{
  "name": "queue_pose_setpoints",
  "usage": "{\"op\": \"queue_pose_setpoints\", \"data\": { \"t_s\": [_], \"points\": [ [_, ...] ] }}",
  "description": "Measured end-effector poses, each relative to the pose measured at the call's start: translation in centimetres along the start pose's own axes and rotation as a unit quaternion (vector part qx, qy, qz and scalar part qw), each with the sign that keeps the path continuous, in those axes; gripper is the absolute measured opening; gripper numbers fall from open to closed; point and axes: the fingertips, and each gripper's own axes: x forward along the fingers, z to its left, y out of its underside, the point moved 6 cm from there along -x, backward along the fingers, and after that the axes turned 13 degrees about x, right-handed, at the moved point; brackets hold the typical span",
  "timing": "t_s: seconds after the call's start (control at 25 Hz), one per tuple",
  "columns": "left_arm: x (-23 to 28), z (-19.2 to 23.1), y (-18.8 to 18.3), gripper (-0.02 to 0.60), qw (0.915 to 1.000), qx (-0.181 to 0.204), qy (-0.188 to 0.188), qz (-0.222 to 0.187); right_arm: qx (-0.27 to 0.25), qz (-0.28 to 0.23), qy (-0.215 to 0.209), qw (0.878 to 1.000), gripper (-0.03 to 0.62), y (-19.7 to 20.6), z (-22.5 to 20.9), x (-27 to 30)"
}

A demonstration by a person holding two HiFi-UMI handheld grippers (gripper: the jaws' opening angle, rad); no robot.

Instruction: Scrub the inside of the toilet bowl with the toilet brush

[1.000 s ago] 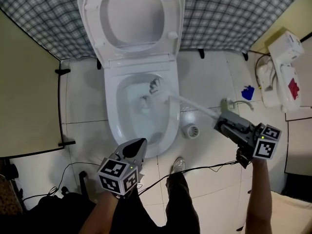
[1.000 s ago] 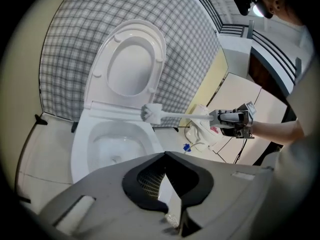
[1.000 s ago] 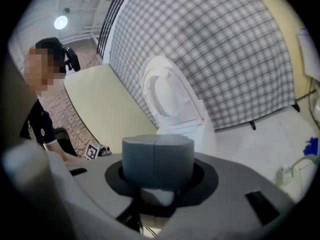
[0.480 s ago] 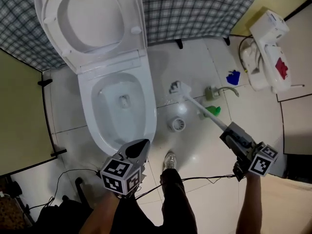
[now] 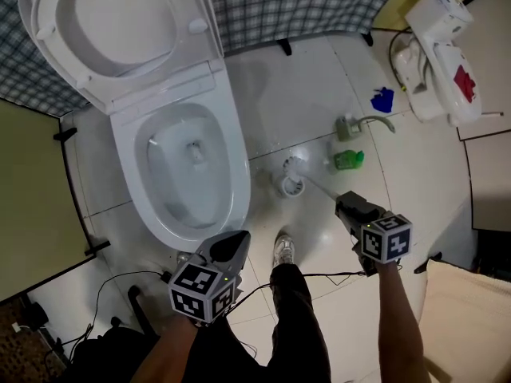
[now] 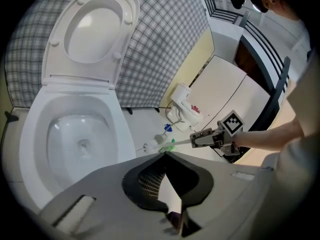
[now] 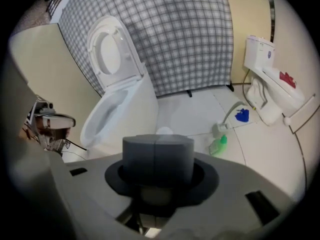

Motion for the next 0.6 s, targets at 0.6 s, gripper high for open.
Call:
{"op": "queue_pose_setpoints", "data": {
  "t_s": [0.6],
  "points": [
    [-0.2, 0.7, 1.5, 0.008, 0.9999, -0.004, 0.015, -0.004, -0.079, 0.148, 0.120, 0.978, 0.166, 3.4, -2.1, 11.1]
  ]
}}
